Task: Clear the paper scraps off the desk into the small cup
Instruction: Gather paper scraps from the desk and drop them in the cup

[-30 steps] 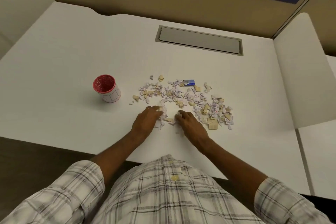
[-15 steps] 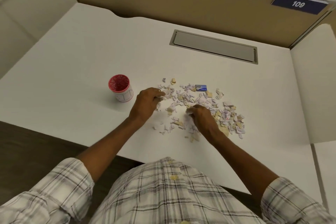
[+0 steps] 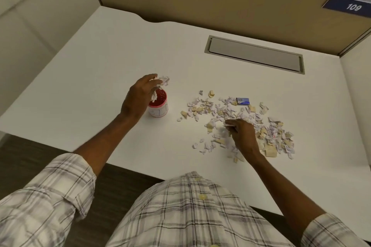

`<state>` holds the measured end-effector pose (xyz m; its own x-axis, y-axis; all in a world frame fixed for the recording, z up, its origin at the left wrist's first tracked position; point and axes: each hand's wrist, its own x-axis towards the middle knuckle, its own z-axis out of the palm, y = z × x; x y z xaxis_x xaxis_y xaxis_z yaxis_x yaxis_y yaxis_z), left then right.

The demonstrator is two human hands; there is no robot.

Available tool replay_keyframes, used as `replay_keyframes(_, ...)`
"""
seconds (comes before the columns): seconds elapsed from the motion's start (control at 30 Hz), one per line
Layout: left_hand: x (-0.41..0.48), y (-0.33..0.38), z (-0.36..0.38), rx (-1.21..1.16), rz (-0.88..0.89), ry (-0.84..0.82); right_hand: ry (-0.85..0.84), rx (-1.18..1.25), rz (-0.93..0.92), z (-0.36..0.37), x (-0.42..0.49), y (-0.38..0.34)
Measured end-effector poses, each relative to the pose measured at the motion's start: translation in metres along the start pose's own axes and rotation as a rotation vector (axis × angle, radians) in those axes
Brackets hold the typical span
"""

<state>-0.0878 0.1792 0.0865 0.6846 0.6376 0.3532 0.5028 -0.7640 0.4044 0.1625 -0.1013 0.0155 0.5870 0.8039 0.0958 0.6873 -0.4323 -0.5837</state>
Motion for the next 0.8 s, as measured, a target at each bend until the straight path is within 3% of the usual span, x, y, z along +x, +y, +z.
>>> replay_keyframes(0.8,-0.014,-0.015,0.006,-0.093,-0.015,-0.094,0.038,0.010,0.100,0.003,-0.011,0.000)
